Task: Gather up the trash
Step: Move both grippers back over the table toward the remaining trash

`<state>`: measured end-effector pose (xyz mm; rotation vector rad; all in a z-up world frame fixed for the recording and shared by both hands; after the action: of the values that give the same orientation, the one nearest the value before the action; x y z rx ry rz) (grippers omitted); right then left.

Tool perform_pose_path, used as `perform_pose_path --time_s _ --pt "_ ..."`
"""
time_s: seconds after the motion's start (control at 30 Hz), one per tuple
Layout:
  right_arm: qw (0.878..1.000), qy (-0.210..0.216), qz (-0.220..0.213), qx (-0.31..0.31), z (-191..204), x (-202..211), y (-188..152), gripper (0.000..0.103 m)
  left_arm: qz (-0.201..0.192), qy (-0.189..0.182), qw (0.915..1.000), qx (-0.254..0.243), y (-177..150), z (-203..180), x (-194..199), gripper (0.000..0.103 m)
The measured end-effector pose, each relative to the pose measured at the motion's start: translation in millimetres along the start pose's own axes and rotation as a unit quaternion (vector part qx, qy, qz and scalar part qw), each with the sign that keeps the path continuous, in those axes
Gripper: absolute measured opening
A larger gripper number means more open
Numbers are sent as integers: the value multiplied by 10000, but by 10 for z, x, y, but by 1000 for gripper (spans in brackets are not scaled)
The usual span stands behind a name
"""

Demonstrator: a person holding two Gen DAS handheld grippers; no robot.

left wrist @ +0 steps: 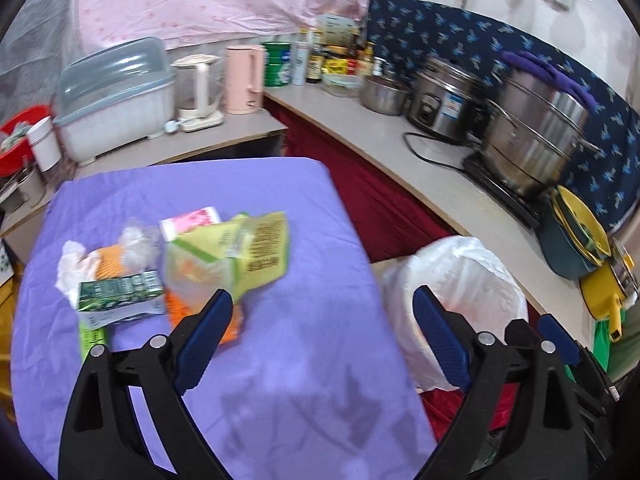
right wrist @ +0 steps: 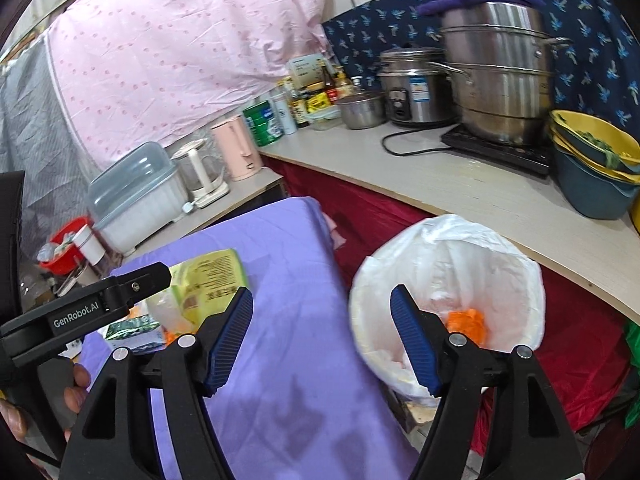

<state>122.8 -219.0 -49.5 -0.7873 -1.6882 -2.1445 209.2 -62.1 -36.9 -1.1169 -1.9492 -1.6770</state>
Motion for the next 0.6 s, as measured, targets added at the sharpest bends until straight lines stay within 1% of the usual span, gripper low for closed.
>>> perform_pose_path --time_s 0.1,0.23,0.3,0.4,0.6 --pt "9997 164 48 150 296 -79 3 69 -47 192 9996 210 40 321 57 89" --pt "9986 386 147 336 684 -201 -27 69 -92 567 9972 476 82 856 125 89" --pt "9975 509 215 434 904 -279 -63 69 -98 730 9951 660 109 1142 155 89" --pt "9960 654 289 543 1167 -379 -120 69 -90 869 9914 973 125 1535 197 89" --pt "9918 889 502 769 1680 -660 -234 69 -89 1239 9816 1451 132 2274 229 89"
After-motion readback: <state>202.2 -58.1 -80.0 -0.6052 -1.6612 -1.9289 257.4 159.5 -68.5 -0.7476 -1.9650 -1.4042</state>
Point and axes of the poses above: each gripper's, at about its wrist camera, not at the fingertips, and x roughly against the way its jaws point, z to its left, y to its top, the point moved 8 cm from there along -x, roughly the way its jaws point, and after that the axes turned 7 degrees about x, right-handed, at the moved point
